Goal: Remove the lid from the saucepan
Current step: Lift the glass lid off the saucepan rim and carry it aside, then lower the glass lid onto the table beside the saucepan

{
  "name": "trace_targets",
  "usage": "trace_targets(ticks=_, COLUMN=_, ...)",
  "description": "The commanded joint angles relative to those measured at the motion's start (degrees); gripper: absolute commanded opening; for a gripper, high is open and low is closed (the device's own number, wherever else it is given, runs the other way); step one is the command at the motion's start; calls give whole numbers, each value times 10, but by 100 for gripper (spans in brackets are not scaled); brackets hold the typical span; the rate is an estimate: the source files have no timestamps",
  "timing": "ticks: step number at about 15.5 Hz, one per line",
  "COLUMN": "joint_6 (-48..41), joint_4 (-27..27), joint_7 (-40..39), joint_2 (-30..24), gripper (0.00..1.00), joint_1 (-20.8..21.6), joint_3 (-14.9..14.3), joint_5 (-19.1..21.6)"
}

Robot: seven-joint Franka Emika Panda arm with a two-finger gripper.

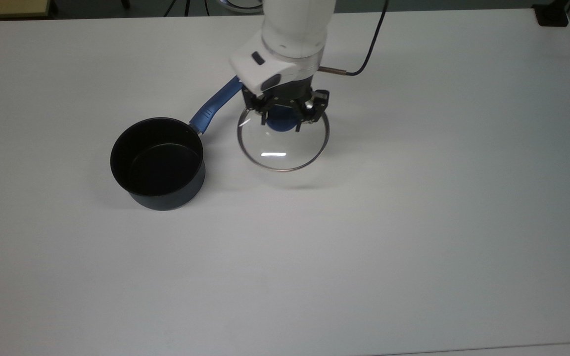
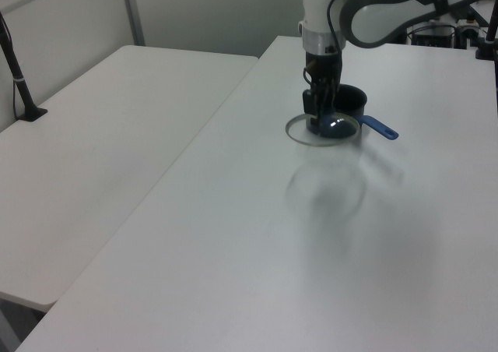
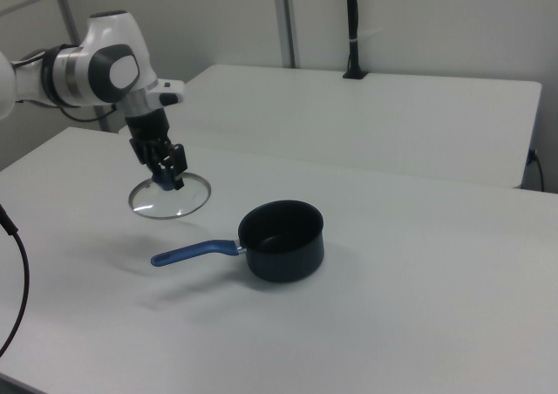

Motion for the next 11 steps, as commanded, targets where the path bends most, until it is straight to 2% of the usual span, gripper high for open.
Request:
trace_targets(ticks=1, joint_6=-5, joint_4=-86, joint_7=3, joint_2=-67, gripper=62, joint_1=-10, joint_3=33, joint_5=-24)
trace_targets(ticks=3, joint_6=-2, joint_4=-126, joint_7=2, joint_2=-86, gripper=62, joint_1=-31, joint_3=62, joint_5=-37)
trace_targets(ticks=8, joint_6=3, joint_4=-196, joint_7=-12, joint_2=-131, gripper=62, joint_1=-82, joint_3=108, joint_5=-46)
trace_targets(ticks=11, joint_6=18, joint_4=-221, joint_7=-12, joint_2=-137, gripper=62, joint_1=-99, joint_3=120, joint_5=-56)
